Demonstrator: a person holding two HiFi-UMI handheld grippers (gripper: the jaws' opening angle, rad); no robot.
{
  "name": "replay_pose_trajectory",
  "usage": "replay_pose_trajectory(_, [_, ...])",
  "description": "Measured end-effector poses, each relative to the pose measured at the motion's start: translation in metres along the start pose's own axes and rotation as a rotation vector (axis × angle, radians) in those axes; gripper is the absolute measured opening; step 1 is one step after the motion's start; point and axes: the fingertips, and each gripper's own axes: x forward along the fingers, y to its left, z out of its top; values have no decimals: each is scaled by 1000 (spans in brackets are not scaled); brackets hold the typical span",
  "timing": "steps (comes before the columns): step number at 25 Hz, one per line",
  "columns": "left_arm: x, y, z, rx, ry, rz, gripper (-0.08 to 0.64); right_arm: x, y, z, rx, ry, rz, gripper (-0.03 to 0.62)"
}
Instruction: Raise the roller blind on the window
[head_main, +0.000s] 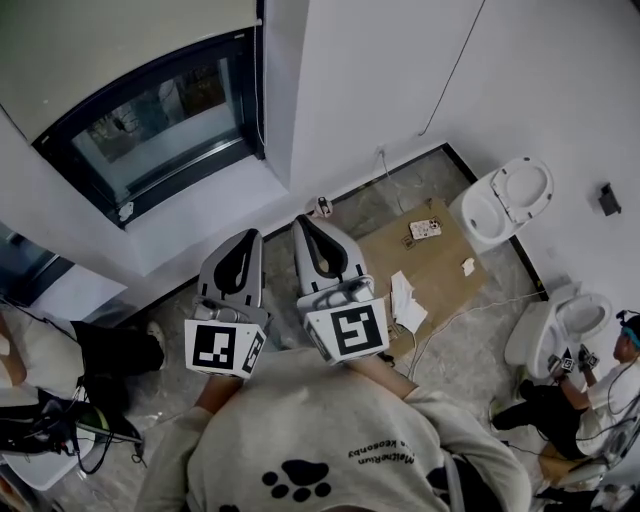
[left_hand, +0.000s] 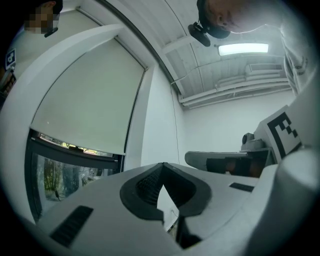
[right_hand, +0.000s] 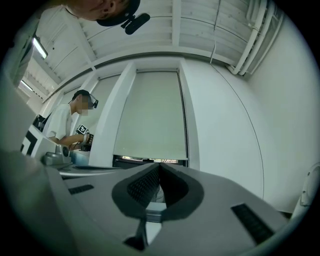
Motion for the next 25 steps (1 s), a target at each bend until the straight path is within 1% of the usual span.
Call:
replay_pose_trajectory(4, [26, 24, -2, -5, 3, -13, 8, 34, -10, -4, 0, -4, -7, 8])
replay_pose_trajectory(7, [46, 43, -7, -7, 8, -31, 8, 61, -14, -5, 5, -34, -10, 8])
replay_pose_trajectory(10, [67, 64, -9, -8, 11, -56, 8, 89, -22, -15, 0, 2, -44, 8])
replay_pose_trajectory(16, [109, 107, -10, 1, 13, -104, 8, 146, -30, -15, -15, -13, -80, 8])
replay_pose_trajectory(21, [137, 134, -9, 6, 10, -152, 8, 184, -37, -16, -28, -26, -114, 8])
replay_pose_trajectory(23, [145, 143, -11, 3, 11, -166, 8, 195, -38, -21, -28, -13, -127, 8])
replay_pose_trajectory(25, [151, 150, -13, -4, 14, -177, 8, 201, -41, -31, -27, 37, -143, 8])
